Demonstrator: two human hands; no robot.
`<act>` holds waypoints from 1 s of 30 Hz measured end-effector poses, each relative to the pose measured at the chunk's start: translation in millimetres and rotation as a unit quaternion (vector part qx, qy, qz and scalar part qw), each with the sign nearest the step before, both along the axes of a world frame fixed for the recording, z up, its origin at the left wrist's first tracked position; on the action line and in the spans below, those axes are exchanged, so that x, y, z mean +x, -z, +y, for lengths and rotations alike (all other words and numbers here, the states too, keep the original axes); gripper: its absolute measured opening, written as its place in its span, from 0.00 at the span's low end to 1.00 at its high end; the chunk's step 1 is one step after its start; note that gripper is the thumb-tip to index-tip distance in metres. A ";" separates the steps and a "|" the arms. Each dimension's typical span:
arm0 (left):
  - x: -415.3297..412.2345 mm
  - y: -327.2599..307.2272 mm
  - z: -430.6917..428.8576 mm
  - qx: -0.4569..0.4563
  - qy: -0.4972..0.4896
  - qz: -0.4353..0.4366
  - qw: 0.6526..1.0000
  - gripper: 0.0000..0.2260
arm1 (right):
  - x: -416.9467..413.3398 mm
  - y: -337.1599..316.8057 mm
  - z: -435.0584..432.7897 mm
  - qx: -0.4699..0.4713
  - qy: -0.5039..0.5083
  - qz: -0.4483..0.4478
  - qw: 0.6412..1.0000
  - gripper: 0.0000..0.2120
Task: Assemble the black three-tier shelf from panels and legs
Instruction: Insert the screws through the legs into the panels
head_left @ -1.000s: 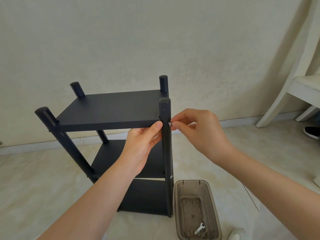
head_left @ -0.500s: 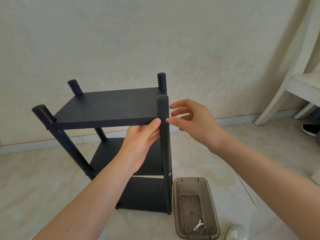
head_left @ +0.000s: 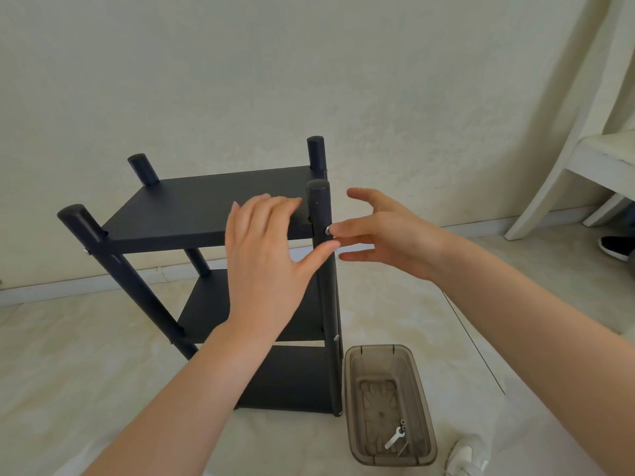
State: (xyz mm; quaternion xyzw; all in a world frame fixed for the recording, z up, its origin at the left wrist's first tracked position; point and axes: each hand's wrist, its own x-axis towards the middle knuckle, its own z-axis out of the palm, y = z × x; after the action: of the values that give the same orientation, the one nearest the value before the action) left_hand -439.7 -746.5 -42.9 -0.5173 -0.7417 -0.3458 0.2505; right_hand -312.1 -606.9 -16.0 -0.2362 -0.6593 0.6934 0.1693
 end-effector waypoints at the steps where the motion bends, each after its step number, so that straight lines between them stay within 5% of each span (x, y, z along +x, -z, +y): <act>1: -2.6 0.1 1.0 -0.018 0.004 0.011 1.000 0.28 | -0.1 -1.6 1.0 -0.016 -0.005 -0.006 1.000 0.40; 12: -5.1 -0.6 6.6 0.009 0.035 -0.011 0.999 0.19 | -2.0 -5.2 10.0 -0.077 -0.025 -0.046 0.996 0.16; 30: -1.8 3.0 8.0 0.015 0.010 0.048 0.999 0.20 | -17.3 4.9 0.9 -0.074 -0.026 -0.028 0.997 0.17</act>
State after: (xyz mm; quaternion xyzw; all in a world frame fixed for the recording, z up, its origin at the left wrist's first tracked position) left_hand -441.5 -738.6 -46.0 -0.5371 -0.7183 -0.3342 0.2896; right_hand -329.4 -606.0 -20.9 -0.2503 -0.6170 0.7373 0.1145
